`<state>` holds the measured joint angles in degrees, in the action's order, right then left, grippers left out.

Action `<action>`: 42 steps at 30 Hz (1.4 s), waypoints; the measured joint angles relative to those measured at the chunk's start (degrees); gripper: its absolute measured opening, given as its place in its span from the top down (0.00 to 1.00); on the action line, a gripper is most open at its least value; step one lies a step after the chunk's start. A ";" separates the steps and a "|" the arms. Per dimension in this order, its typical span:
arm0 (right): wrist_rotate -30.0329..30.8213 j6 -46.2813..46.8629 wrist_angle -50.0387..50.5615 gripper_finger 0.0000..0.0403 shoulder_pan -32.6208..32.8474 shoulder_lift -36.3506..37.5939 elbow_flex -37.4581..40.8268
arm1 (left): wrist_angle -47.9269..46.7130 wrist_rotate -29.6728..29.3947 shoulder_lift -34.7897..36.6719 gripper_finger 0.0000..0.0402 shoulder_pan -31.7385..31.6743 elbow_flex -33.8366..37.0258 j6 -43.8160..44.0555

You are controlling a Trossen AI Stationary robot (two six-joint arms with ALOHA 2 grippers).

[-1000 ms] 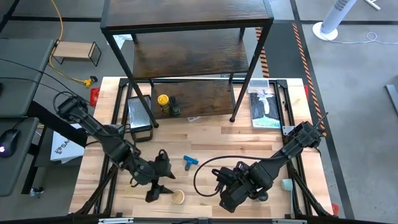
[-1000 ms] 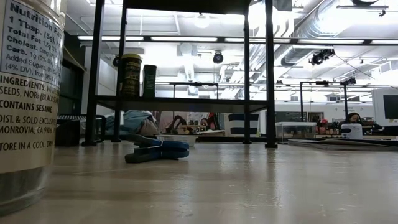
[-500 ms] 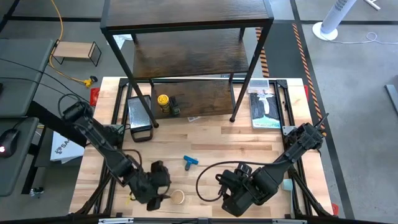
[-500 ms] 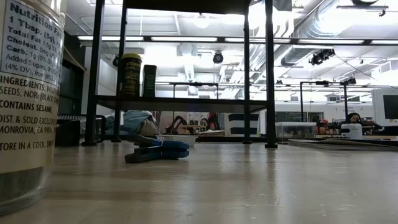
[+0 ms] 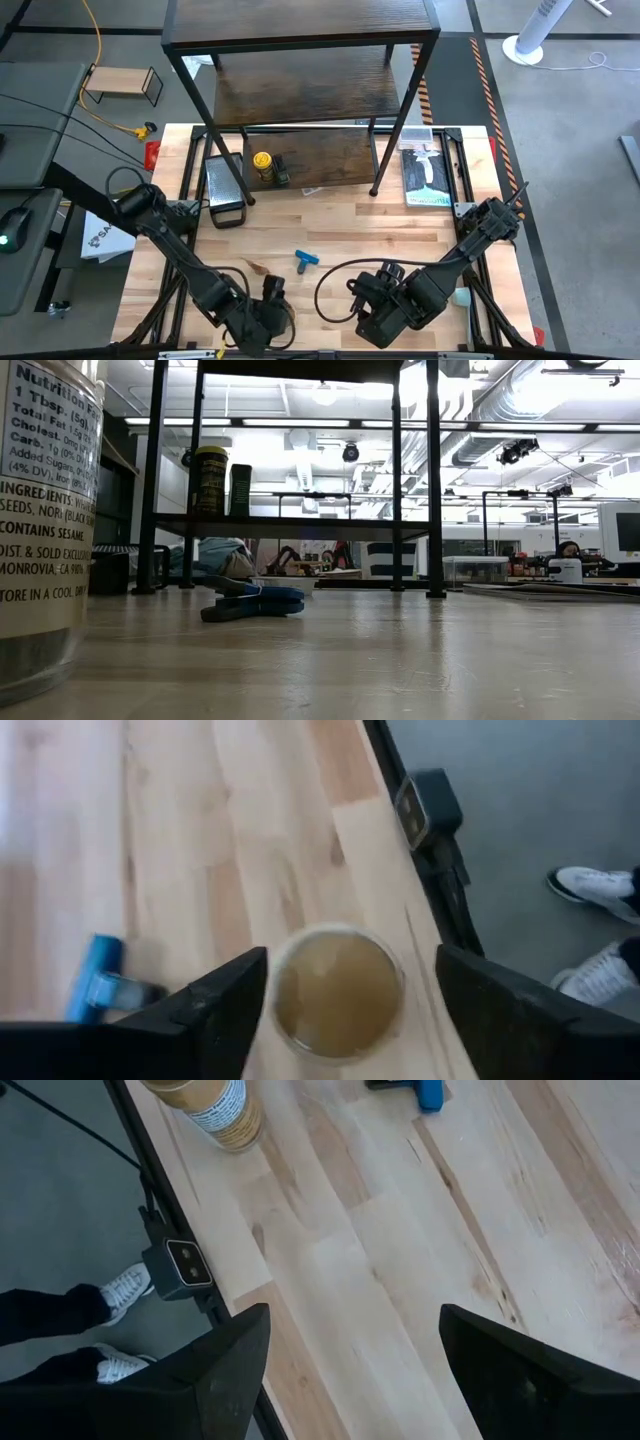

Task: Shelf spices
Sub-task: Put the brown seasoning bottle on the shelf

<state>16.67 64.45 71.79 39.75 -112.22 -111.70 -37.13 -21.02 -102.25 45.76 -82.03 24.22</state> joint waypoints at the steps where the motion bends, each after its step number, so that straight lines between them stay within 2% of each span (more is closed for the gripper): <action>1: 0.29 0.00 0.01 0.29 0.02 0.00 0.00 | -0.24 -1.19 0.03 0.30 0.02 0.00 -0.66; 3: 0.64 0.01 0.01 0.29 0.02 0.00 0.00 | -1.27 -2.04 -0.15 0.30 0.04 0.13 -1.77; 17: 2.79 0.02 0.00 0.29 0.00 0.00 0.00 | -2.06 4.10 -0.12 0.30 -2.23 0.14 -11.82; 26: 2.92 0.04 0.00 0.29 0.00 0.00 0.00 | -1.83 11.30 -0.12 0.30 -4.13 0.14 -14.72; 34: 3.54 0.04 0.00 0.29 0.00 0.00 0.01 | -2.04 12.38 -0.82 0.30 -4.13 0.18 -17.88; 42: 4.85 0.04 -0.02 0.29 -0.64 -0.01 0.01 | -1.83 11.07 -2.44 0.30 -4.52 0.16 -18.04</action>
<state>21.52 64.49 71.77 39.11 -112.23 -111.69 -38.96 -9.95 -104.69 41.23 -81.87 6.17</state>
